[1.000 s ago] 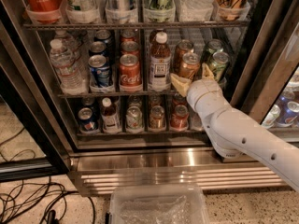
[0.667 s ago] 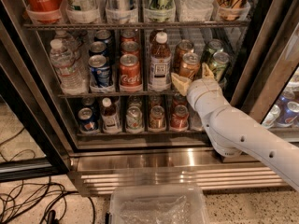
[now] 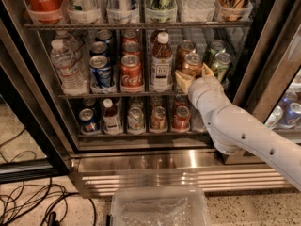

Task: Pick orange can from middle shelf of fridge

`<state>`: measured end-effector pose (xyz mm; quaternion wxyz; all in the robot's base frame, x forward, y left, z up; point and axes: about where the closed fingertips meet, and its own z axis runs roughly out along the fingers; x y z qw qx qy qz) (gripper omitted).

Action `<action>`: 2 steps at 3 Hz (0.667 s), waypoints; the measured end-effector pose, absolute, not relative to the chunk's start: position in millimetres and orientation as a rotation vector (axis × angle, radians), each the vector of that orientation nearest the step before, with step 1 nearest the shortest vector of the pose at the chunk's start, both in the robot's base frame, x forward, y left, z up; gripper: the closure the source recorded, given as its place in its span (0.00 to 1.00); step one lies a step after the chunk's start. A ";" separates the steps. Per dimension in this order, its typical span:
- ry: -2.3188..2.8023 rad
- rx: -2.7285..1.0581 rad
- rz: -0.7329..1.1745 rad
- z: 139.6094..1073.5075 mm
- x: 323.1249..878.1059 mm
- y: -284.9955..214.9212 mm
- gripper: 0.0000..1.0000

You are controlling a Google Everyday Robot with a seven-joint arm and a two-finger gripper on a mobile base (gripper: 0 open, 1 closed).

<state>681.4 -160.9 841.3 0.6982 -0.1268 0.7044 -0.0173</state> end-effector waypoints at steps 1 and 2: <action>1.570 -0.283 -0.039 841.3 681.4 -160.9 0.77; 1.570 -0.283 -0.038 841.4 681.4 -160.9 0.99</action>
Offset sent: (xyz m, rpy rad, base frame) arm 0.0000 0.0000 0.0000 0.0000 0.0000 0.0000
